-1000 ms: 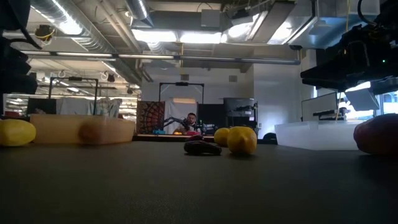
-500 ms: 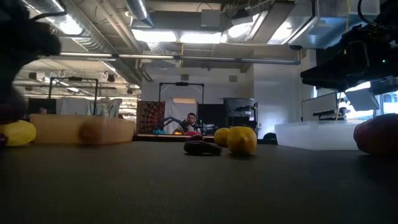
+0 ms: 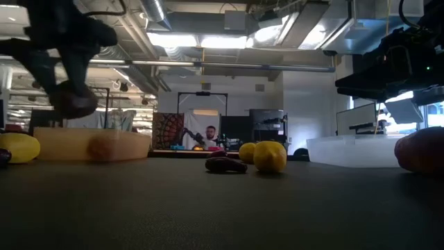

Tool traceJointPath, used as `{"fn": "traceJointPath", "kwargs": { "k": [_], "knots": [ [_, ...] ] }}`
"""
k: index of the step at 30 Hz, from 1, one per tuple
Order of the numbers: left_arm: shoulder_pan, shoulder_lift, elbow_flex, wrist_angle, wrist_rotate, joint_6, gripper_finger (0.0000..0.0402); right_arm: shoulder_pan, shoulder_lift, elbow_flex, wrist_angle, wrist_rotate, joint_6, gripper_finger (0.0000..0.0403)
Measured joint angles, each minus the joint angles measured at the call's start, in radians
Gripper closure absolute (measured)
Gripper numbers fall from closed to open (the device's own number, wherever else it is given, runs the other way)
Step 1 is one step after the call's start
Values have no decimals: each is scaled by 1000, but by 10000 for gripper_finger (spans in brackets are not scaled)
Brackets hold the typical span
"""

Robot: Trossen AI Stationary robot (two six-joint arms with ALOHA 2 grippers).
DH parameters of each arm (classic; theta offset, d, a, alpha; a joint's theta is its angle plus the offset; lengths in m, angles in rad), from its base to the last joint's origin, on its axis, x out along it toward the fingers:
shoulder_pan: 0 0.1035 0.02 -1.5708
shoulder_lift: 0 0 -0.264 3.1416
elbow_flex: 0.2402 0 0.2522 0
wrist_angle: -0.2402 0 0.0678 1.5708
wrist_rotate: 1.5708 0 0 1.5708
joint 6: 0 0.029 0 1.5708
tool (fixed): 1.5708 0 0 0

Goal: Sort produce into baskets
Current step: Put the apple into the orange bin

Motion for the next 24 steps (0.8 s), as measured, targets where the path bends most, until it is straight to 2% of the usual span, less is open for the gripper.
{"fn": "traceJointPath", "kwargs": {
  "k": [8, 16, 24],
  "knots": [
    [217, -42, 0, -21, -104, 193, 168, 0, 0, 0, 0, 0, 0, 164],
    [446, -41, -7, -39, -125, 368, 167, 0, 0, 0, -5, 0, 0, 164],
    [607, -34, -7, -37, -166, 504, 167, 0, 0, 0, -8, 0, 0, 164]
  ]
}}
